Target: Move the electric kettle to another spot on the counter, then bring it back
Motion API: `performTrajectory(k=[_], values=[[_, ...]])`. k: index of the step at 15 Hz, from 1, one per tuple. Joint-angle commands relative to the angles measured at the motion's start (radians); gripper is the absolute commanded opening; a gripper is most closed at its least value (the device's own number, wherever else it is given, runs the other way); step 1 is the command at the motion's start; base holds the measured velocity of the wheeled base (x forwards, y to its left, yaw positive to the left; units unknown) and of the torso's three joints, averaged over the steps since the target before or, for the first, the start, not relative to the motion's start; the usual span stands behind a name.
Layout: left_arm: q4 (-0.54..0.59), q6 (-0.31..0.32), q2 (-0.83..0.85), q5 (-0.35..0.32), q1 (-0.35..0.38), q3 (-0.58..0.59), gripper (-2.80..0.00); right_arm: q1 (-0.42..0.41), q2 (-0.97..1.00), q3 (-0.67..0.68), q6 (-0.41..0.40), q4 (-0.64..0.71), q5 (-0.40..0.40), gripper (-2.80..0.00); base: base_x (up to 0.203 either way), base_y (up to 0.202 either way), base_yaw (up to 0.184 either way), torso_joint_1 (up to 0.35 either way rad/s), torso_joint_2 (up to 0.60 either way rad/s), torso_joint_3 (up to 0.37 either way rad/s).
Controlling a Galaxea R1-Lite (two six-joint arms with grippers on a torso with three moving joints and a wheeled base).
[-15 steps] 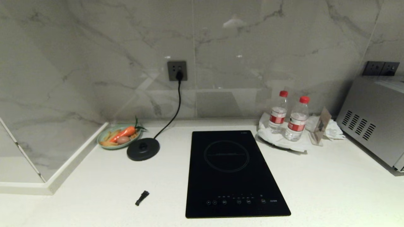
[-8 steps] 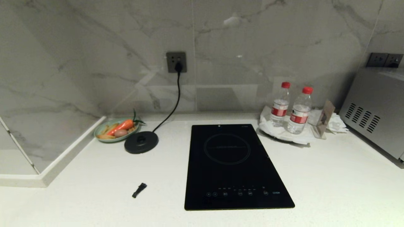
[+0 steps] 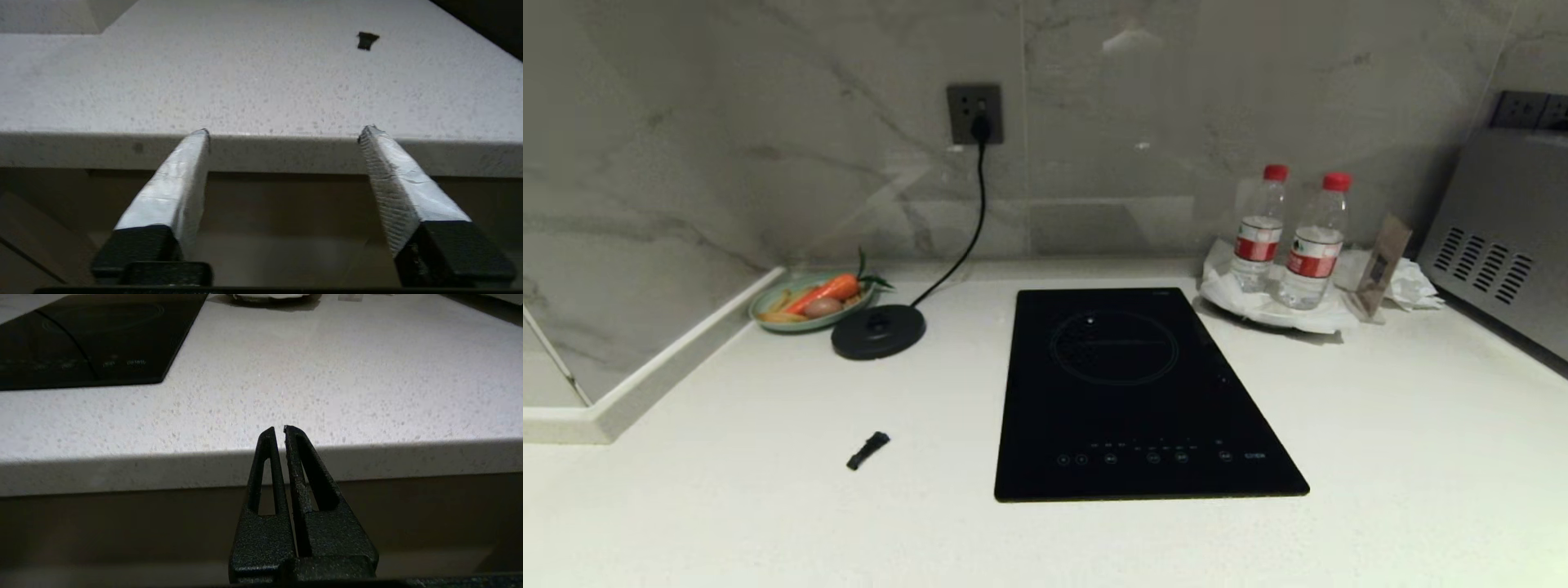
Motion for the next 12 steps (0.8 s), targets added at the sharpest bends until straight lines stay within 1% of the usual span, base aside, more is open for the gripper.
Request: performTrajectory(k=[1,6,10,12], values=[[0.000,0.003,0.002,0.000,0.000,0.000,-2.80,0.000,0.002,0.000,0.000,0.000,0.000,-2.80,0.000,0.000,0.000,-0.119,0.52,0.387],[0.000,0.003,0.002,0.000,0.000,0.000,-2.80,0.000,0.001,0.000,0.000,0.000,0.000,-2.80,0.000,0.000,0.000,-0.096,0.49,0.389],[0.000,0.003,0.000,0.000,0.000,0.000,-2.80,0.000,0.000,0.000,0.000,0.000,0.000,-2.80,0.000,0.000,0.000,-0.039,0.46,0.411],[0.000,0.003,0.002,0.000,0.000,0.000,-2.80,0.000,0.000,0.000,0.000,0.000,0.000,-2.80,0.000,0.000,0.000,-0.016,0.26,0.236]])
